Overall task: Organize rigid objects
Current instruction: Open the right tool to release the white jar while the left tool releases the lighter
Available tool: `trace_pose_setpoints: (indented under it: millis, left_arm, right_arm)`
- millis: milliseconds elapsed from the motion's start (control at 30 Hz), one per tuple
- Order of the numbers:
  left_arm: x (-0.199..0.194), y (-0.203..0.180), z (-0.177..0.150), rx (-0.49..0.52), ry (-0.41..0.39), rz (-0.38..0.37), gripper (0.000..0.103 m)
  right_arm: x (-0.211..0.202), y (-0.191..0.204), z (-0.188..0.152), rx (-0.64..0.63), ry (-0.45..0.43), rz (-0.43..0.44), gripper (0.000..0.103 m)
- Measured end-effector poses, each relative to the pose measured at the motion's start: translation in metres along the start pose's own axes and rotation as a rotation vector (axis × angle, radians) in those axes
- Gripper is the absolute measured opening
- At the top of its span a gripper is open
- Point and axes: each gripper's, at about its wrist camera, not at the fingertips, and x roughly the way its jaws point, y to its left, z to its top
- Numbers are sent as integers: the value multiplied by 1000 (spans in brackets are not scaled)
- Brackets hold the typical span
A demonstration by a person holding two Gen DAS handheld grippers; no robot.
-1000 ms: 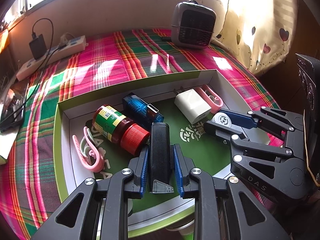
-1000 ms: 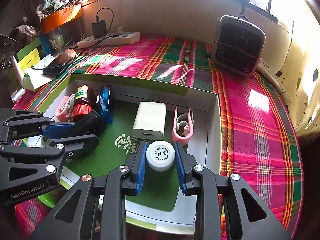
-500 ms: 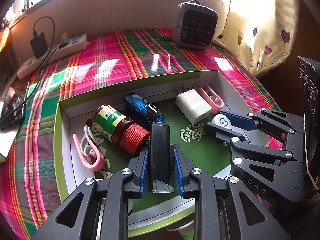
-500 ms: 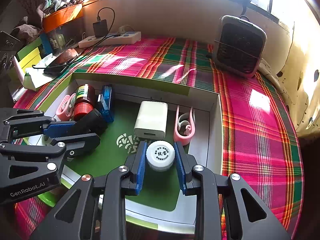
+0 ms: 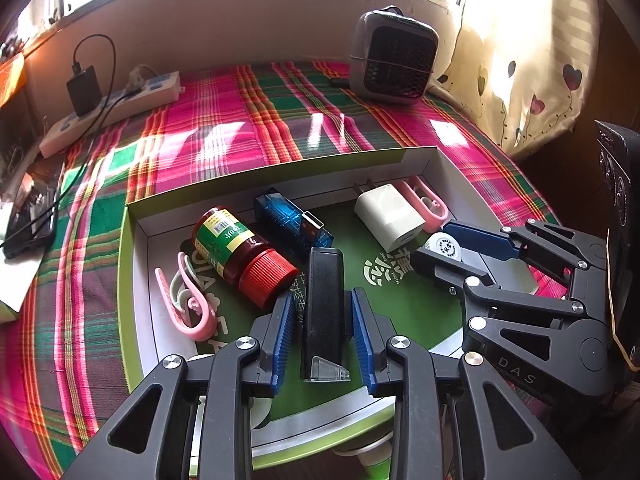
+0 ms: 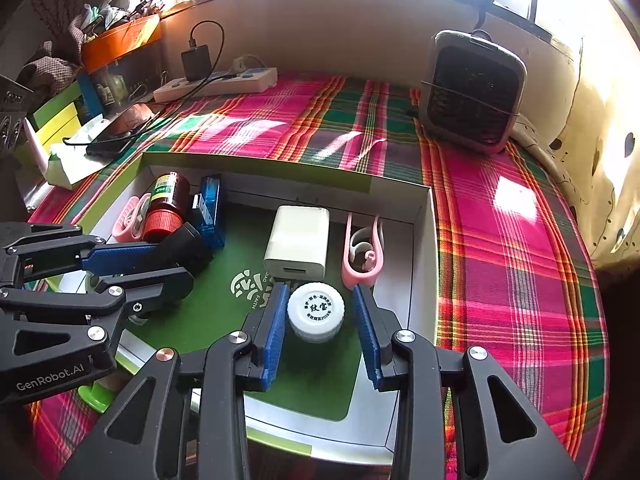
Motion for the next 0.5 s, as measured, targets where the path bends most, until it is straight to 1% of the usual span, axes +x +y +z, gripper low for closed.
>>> trace_pose_setpoints:
  millis: [33,133,400,500]
  left_arm:
    - [-1,0,0,-2,-1,2,30]
    - [-3,0,0,-3,-3,2,31]
    - [-14,-1,-3,-6,-22,2,32]
    - [-20,-3,-4,-5,-32,1,34]
  right_arm:
    - [-1,0,0,1,-2,0,41]
    - [-3,1,0,2,-10,5,46]
    - [-13,1,-3,15,-24,3,46]
    - [-18,1,-5,18,-31,0,46]
